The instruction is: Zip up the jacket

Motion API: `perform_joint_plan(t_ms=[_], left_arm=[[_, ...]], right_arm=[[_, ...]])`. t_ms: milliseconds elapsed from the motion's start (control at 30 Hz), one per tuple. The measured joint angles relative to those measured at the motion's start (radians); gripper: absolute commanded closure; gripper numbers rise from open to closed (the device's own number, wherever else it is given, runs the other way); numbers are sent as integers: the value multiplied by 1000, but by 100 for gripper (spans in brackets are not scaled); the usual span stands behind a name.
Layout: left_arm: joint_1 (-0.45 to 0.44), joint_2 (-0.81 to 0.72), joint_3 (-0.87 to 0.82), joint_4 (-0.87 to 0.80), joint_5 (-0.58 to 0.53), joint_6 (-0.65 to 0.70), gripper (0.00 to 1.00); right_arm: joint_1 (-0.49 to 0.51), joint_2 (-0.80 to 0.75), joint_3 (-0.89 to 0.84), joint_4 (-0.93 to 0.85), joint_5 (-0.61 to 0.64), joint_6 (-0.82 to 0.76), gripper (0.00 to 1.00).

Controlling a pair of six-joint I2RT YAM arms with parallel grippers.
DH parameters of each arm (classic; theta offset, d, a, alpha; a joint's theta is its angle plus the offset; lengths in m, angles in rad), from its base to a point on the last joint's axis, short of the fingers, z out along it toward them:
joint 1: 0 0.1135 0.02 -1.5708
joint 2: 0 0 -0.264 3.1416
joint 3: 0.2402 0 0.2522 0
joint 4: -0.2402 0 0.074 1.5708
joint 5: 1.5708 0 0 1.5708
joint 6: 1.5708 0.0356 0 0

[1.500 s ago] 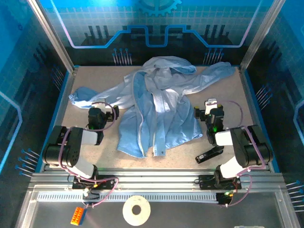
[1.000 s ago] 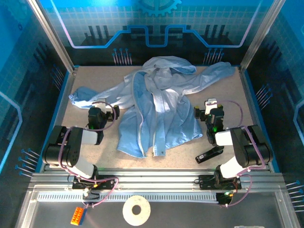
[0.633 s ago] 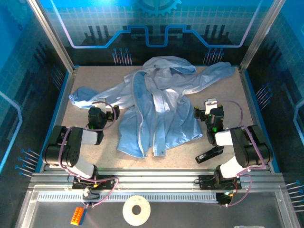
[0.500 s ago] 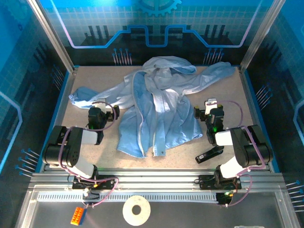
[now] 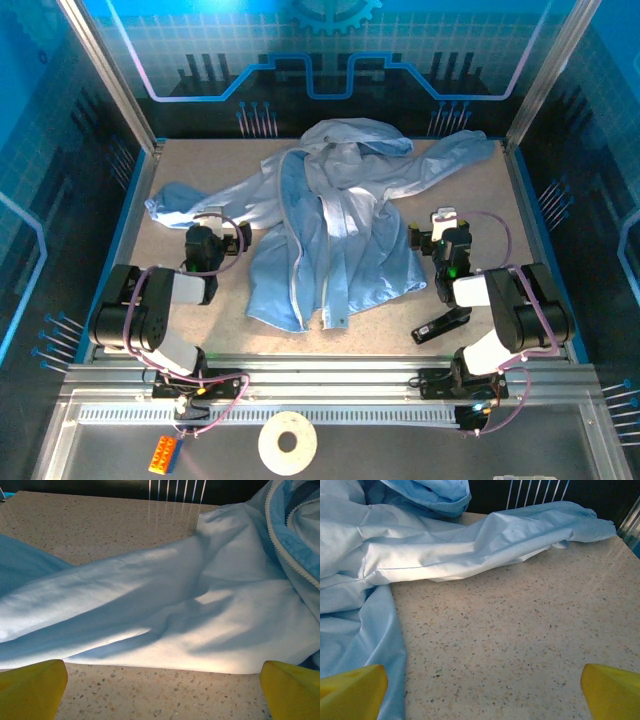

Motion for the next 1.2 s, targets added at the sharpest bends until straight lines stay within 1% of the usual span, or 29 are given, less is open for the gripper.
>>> perform_joint_plan(t_ms=[200,300,400,533,667,767,833,933,1067,1133,1200], left_arm=[[0,-3,-5,19,-27,-1,1],[-3,-48,-16,-5,-39,-1,1],[-11,-140,-2,-98,-56,-6,1],[-16,-247,73,-284,-73,-40,1],[-19,-339,124,-460,-74,-113,2],[-27,-399,154,-593,-52,-172,9],[-33,-428,167,-664,-17,-216,13],[-53,-441,178,-752,39,-268,21],[-117,-433,186,-845,114,-320,33],[-161,-405,186,-869,153,-347,42],[-203,-365,187,-892,183,-365,48]], right_arm=[[-22,0,0,2,-48,-1,0],[-22,-15,0,-9,-75,-9,0],[-21,-97,1,-81,-96,-12,0],[-14,-242,58,-270,-118,-5,0],[45,-338,137,-456,-112,-4,1],[126,-375,204,-628,-89,16,11],[173,-377,257,-746,-85,72,18],[224,-355,313,-865,-99,168,28],[298,-269,344,-956,-117,283,48],[337,-205,347,-996,-124,332,58],[369,-146,348,-1023,-130,370,64]])
